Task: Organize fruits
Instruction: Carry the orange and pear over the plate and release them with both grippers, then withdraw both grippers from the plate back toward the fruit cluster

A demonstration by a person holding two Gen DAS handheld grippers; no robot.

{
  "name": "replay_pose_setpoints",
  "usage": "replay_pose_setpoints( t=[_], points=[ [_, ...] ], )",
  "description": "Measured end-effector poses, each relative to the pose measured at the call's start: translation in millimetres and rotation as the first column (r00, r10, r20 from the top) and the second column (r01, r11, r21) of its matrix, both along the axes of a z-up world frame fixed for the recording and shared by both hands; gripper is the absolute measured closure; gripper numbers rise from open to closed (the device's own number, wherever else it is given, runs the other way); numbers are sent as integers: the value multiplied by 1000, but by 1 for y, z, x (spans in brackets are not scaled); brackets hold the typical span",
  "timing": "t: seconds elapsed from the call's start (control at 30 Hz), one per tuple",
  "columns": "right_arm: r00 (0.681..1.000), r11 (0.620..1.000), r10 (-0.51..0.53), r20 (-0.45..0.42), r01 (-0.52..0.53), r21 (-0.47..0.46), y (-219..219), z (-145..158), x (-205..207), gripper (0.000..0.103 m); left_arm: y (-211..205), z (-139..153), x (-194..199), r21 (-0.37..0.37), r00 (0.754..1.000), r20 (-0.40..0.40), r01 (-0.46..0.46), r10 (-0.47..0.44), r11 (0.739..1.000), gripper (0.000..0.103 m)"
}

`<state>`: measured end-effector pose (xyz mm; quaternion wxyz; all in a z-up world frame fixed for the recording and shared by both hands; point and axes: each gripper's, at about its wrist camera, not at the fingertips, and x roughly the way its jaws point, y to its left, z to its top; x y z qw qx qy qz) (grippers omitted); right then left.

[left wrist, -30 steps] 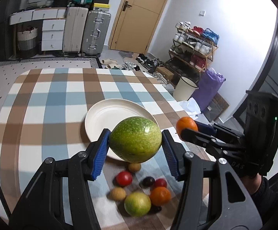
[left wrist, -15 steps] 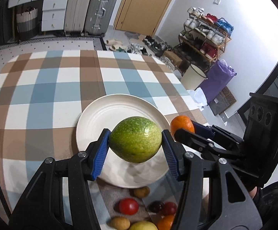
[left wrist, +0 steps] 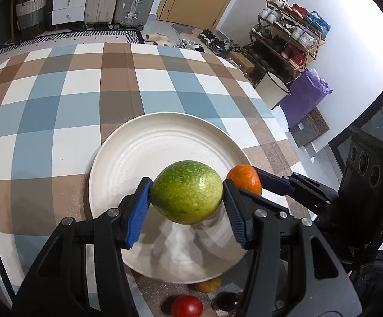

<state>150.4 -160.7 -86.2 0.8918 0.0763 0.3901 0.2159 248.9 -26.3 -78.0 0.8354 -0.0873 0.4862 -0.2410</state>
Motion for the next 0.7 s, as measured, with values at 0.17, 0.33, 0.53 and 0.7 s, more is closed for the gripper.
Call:
replay_pose_setpoints(
  t=[0.17, 0.33, 0.53, 0.7],
  points=[
    [1000, 1000, -9, 18, 8, 25, -4, -3, -3, 36, -5, -7, 5, -15, 999, -12, 32, -32, 999, 51],
    [999, 999, -38, 30, 37, 32, -13, -2, -12, 31, -4, 1, 1, -9, 1000, 18, 23, -23, 1000, 41],
    [994, 996, -85, 69, 82, 43, -25, 12, -30, 26, 6, 16, -13, -12, 999, 43, 14, -13, 1000, 40],
    [990, 994, -90, 106, 84, 65, -27, 27, -45, 22, 19, 29, -32, -7, 998, 61, -16, 16, 1000, 39]
  ],
)
